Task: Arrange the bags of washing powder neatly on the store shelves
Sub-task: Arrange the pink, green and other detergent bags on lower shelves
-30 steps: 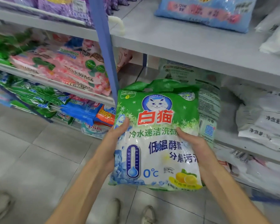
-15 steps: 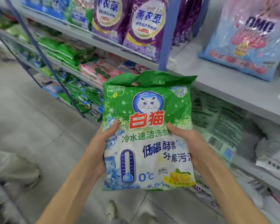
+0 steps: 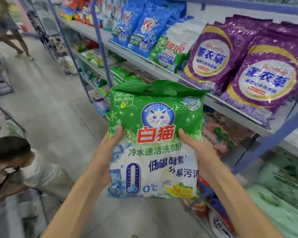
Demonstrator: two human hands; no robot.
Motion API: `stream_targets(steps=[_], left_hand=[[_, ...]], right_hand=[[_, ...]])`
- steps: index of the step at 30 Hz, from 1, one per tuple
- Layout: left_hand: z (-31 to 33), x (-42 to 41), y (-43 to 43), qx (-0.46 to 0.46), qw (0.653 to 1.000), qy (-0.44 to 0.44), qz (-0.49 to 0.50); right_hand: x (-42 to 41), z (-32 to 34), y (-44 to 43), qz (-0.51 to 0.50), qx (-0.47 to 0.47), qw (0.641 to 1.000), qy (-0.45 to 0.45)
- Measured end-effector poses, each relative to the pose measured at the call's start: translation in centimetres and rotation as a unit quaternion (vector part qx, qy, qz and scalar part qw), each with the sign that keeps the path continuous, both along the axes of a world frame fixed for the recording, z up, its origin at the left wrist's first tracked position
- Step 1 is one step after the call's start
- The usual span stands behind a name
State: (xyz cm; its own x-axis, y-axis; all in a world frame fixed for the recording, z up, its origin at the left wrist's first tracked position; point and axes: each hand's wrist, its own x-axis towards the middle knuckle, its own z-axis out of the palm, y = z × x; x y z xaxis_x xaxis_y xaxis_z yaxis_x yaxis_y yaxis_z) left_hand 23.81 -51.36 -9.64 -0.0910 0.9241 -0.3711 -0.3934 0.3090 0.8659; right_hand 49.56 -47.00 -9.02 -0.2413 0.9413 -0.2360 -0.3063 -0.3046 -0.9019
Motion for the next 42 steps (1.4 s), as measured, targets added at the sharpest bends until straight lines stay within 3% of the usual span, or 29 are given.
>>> stream_targets(steps=[14,20,26,29,36,42], left_hand=[[0.3,-13.7,14.1,0.027,0.999,0.002,0.029],[0.8,-18.3,21.4,0.021,0.998,-0.010,0.066],[1.0,-24.4,28.1,0.006,0.991,0.044,0.128],[0.9,-27.8,30.6,0.006,0.988,0.022,0.153],[-1.4,-38.8,38.1,-0.017,0.980,0.027,0.194],[-1.5,-49.5,44.6,-0.033,0.984,0.057,0.164]], right_hand=[[-14.5,-0.7,16.7,0.045,0.001,0.999,-0.017],[-19.5,0.0,24.9,0.095,-0.019,0.995,0.005],[-26.3,-0.8,34.1,0.115,-0.017,0.993,0.012],[-30.2,-1.6,37.9,0.117,-0.044,0.992,-0.004],[-41.1,-2.7,46.1,0.129,-0.038,0.989,-0.060],[-51.4,-3.2,51.7,0.119,-0.053,0.987,-0.089]])
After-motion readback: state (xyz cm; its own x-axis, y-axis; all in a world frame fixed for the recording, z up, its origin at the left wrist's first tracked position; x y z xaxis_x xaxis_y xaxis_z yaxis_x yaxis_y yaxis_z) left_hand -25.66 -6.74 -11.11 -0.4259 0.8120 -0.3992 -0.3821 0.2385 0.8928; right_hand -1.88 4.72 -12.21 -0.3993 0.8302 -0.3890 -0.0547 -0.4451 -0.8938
